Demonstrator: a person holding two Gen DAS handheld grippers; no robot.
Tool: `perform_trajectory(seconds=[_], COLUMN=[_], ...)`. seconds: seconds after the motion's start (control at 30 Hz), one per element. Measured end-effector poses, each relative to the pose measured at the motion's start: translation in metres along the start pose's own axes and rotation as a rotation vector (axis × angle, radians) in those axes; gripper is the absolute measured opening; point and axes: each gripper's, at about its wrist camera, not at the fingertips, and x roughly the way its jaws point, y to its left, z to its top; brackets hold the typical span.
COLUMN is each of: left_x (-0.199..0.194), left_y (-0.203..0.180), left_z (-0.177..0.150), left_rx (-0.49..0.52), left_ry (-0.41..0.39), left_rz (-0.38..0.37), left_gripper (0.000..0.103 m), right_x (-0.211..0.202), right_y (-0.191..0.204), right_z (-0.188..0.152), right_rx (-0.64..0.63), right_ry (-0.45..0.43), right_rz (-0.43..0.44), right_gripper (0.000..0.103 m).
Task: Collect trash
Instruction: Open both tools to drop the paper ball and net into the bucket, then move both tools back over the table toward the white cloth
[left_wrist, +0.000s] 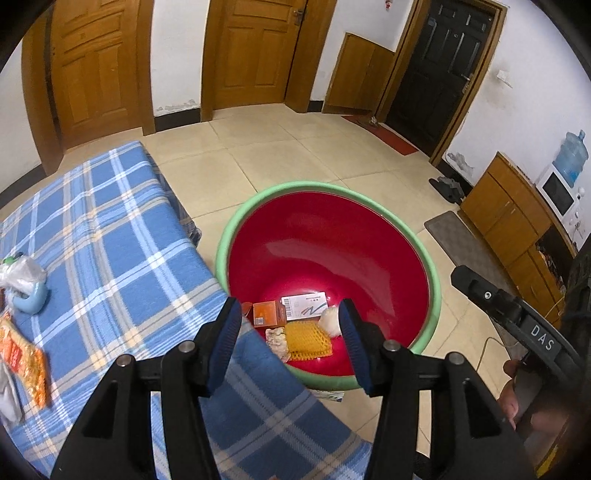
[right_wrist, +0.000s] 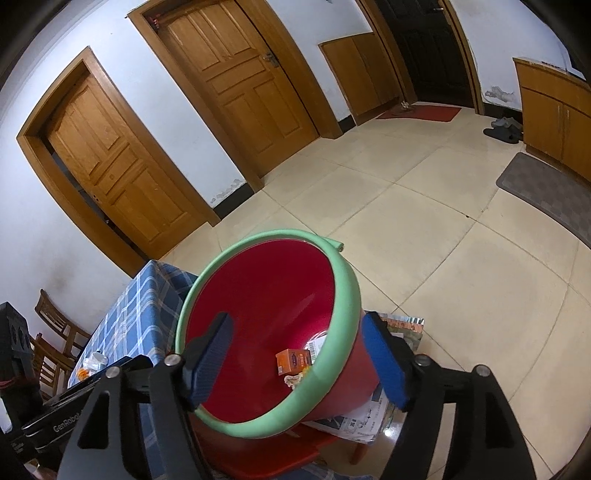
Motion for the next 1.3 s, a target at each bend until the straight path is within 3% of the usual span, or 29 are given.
perform_trajectory(seconds=[0.5,1.3], left_x=[-0.046,-0.109], left_y=[0.038,0.12], left_z=[-0.017,-0.053], left_rx=[-0.097,-0.27], left_ry=[-0.06,-0.143], left_rz=[0.063,0.193], left_gripper=[0.055,0.055], right_x=[-0.013,-0.029], right_y=[0.032,0.086], right_z=[0.0,-0.016], right_rx=[-0.063,-0.151], right_ry=[-0.001,0.02], right_rz=[0.057,0.103], right_gripper=[0.095,0.101])
